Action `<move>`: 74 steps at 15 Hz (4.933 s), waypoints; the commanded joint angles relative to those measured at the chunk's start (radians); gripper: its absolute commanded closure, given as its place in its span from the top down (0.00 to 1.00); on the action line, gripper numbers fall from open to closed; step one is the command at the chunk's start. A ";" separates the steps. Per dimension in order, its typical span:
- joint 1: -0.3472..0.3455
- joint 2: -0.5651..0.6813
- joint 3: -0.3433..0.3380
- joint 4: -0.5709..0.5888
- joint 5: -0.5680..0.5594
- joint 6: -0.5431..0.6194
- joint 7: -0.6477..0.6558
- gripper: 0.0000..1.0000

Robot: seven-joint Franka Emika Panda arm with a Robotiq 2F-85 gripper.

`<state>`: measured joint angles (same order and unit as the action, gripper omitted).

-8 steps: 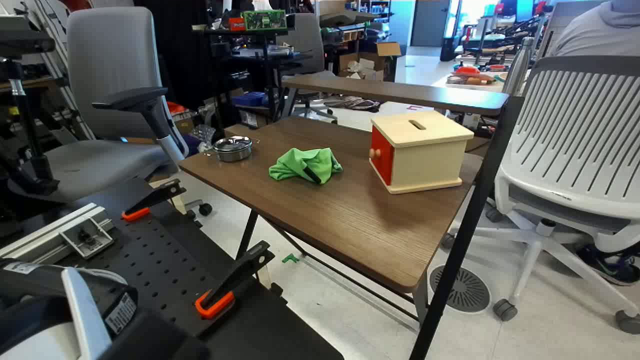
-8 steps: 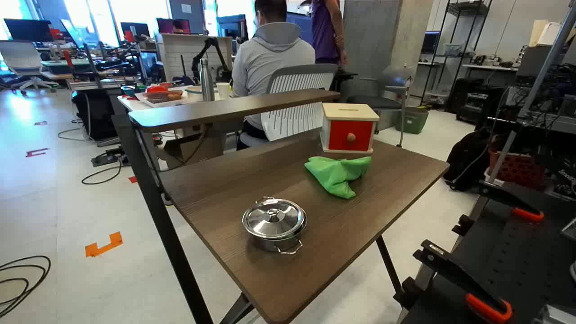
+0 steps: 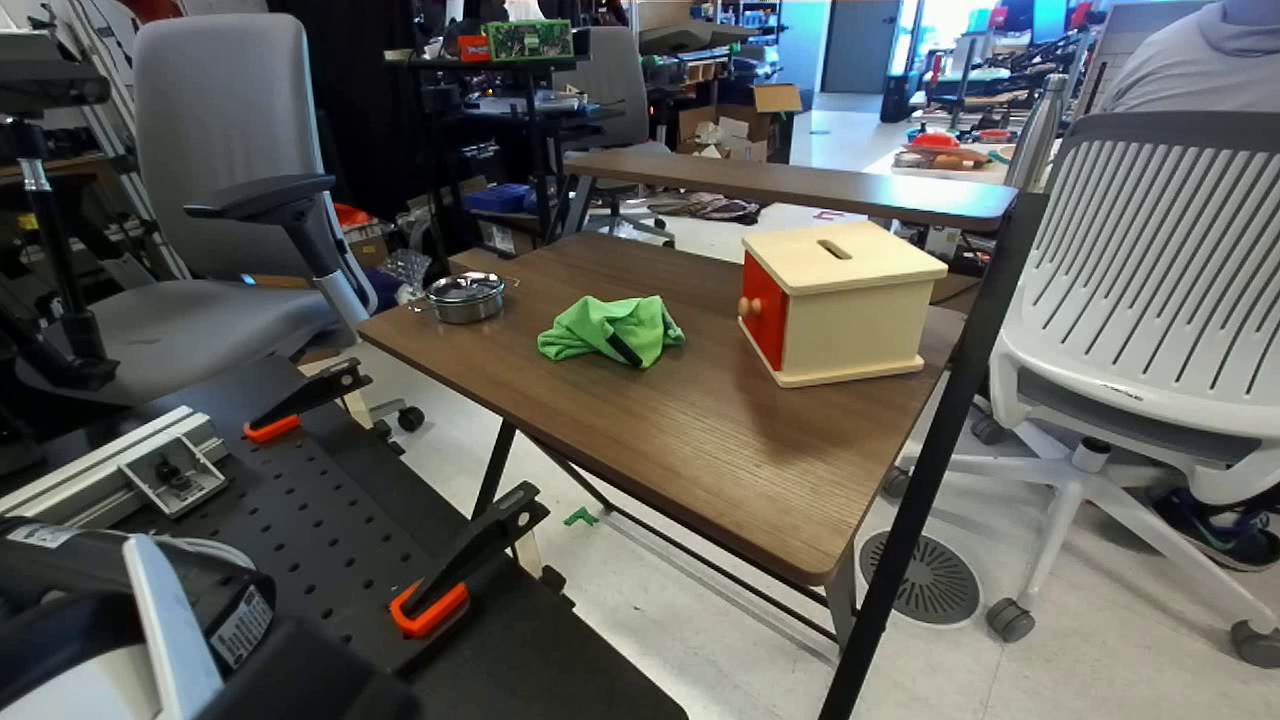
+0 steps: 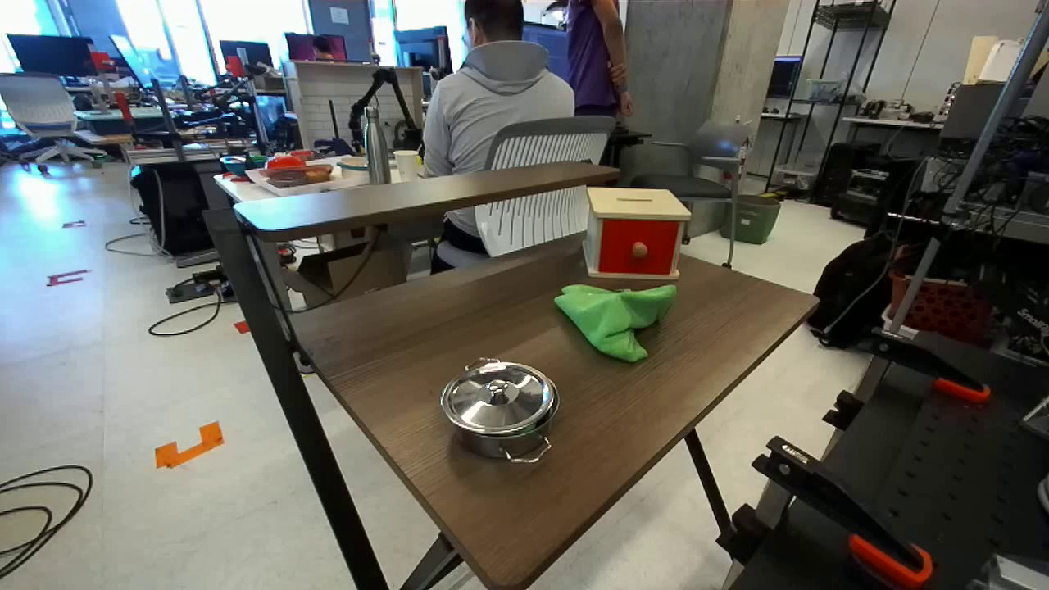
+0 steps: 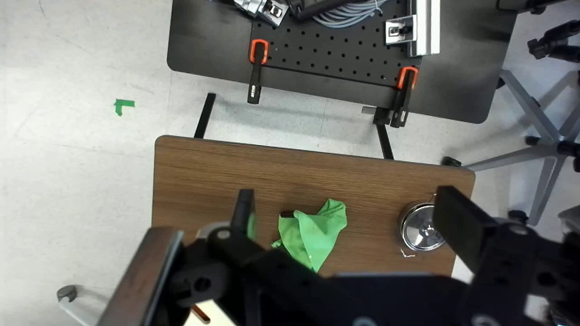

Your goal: Unfold the green towel

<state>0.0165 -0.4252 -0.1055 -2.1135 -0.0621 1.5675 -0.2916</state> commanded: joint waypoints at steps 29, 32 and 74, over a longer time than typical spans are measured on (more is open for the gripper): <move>0.008 0.777 0.060 -0.053 -0.026 0.791 0.506 1.00; 0.008 0.815 0.068 -0.064 -0.016 0.901 0.473 1.00; 0.050 0.838 0.117 0.004 -0.050 0.871 0.298 0.00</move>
<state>0.0629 0.4778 -0.0108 -2.1111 -0.1327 2.5362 0.0248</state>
